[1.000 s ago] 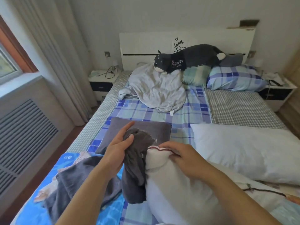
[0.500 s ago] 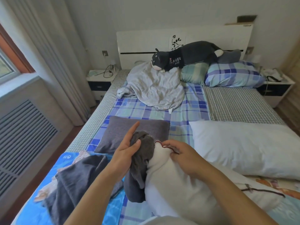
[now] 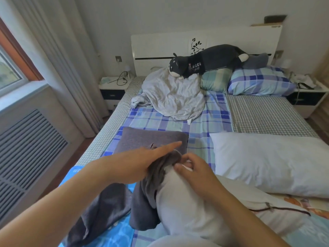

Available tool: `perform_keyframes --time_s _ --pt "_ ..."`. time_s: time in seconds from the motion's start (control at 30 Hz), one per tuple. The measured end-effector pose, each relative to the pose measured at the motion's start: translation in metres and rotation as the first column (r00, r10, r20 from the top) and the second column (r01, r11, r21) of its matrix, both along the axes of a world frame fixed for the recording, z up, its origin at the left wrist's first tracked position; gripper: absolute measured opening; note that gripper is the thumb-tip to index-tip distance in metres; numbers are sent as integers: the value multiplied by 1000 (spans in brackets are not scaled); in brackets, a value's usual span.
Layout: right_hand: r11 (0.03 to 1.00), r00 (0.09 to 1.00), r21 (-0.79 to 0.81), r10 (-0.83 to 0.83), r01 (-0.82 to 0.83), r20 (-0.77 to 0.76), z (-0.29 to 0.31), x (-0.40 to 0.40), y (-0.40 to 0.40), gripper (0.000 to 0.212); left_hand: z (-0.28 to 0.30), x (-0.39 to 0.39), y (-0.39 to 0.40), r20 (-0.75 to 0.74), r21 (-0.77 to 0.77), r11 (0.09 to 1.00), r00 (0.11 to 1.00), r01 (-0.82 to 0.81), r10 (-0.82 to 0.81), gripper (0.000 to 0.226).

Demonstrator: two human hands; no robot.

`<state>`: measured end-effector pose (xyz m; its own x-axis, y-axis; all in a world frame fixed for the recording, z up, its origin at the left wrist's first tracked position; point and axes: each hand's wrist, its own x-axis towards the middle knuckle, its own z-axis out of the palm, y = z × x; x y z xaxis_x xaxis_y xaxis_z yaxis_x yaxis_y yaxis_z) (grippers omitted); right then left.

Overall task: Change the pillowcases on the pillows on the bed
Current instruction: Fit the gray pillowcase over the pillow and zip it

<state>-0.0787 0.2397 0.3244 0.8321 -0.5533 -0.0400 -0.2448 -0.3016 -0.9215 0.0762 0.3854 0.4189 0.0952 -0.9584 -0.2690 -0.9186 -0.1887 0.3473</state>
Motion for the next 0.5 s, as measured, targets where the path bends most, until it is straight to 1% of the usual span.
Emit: perform_keyframes --time_s 0.03,0.07,0.1,0.13,0.17,0.2,0.23,0.27,0.3,0.33,0.37,0.4,0.43,0.47,0.5 --pt "997 999 65 -48 48 1 0 0 3 18 1 -1 -5 144 -78 997 990 7 4 90" --pt "992 997 105 -77 77 1 -1 0 5 20 -2 -2 -10 183 -188 982 981 -23 58 72" --pt "989 996 122 -89 89 -9 -2 1 5 19 -7 -3 -15 105 -295 950 985 -98 135 51" --pt "984 995 149 -98 99 -18 -3 2 4 15 -15 -7 -19 -59 -382 900 977 -210 203 35" --pt "978 994 180 -103 107 -31 -3 1 3 13 -26 -12 -21 -238 -427 844 940 -326 243 32" --pt "972 994 212 -98 104 -39 -1 -1 1 14 -39 -18 -23 -366 -441 801 896 -406 252 35" --pt "963 997 260 -67 73 -33 1 -4 -1 15 -49 -24 -24 -447 -442 781 864 -440 234 35" --pt "941 1000 338 -13 15 -10 2 -9 -4 18 -60 -30 -23 -480 -441 786 854 -433 201 30" --pt "895 999 444 44 -51 25 5 -16 -5 22 -68 -34 -21 -480 -440 809 864 -390 155 23" --pt "818 995 567 81 -103 64 6 -22 -8 28 -77 -37 -20 -460 -429 839 880 -336 117 28" --pt "746 993 656 87 -119 81 9 -28 -12 34 -84 -38 -17 -437 -413 868 896 -276 77 38" --pt "707 996 701 49 -88 76 8 -31 -17 38 -89 -39 -15 -417 -389 893 908 -224 46 48" --pt "691 998 722 -20 -34 66 9 -32 -21 37 -93 -39 -13 -405 -352 916 914 -193 37 55" --pt "703 992 711 -115 40 58 8 -32 -24 30 -96 -42 -13 -379 -315 933 924 -171 42 62" --pt "694 977 711 -209 113 48 8 -32 -26 25 -99 -46 -13 -307 -279 948 949 -154 63 68"
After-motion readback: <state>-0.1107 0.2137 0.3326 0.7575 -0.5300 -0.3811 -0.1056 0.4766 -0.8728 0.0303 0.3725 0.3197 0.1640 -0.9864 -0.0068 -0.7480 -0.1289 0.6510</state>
